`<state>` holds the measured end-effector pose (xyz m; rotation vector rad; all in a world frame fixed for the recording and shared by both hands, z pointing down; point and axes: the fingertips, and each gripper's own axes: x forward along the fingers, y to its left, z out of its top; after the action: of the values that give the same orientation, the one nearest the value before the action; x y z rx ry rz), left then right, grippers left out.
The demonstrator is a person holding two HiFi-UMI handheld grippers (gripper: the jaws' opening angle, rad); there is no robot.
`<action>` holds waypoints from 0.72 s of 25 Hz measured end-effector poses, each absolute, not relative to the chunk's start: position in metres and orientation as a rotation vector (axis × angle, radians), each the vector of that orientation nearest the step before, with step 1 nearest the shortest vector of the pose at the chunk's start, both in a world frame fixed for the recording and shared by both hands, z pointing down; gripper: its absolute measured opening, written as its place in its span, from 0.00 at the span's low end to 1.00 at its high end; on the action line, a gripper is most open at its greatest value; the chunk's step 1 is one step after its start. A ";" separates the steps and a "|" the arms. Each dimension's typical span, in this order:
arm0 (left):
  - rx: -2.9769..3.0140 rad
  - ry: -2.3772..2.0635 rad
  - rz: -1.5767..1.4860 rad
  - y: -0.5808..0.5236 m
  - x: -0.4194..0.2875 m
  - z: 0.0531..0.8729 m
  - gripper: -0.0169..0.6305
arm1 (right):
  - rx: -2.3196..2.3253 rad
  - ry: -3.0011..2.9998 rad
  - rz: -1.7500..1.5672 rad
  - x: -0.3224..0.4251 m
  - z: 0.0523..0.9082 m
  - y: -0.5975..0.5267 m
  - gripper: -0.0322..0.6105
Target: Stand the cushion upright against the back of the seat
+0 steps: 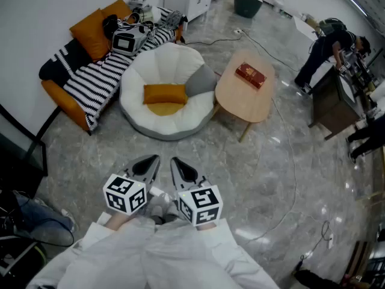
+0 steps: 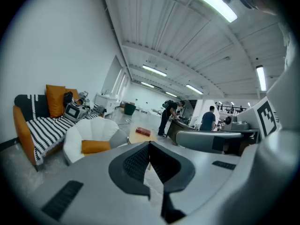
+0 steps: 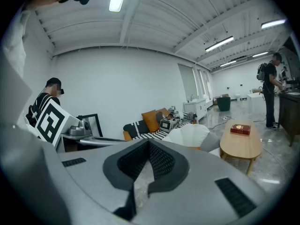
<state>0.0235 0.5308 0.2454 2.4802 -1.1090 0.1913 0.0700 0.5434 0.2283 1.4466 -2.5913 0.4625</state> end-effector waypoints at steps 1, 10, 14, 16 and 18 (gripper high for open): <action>2.465 -1.088 0.174 0.530 0.025 0.246 0.04 | 1.447 -2.595 0.480 0.070 0.229 0.543 0.07; 2.452 -1.001 0.160 0.531 0.036 0.252 0.04 | 1.439 -2.592 0.524 0.072 0.236 0.538 0.07; 2.456 -1.011 0.163 0.530 0.035 0.252 0.04 | 1.441 -2.603 0.548 0.076 0.238 0.540 0.07; 2.478 -1.013 0.143 0.529 0.034 0.247 0.04 | 1.427 -2.632 0.593 0.076 0.237 0.539 0.07; 2.508 -1.011 0.134 0.529 0.035 0.242 0.04 | 1.419 -2.634 0.612 0.076 0.238 0.538 0.07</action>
<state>0.0349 0.5290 0.2425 2.5080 -1.0113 0.1336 0.0755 0.5378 0.2379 1.4193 -2.6339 0.6117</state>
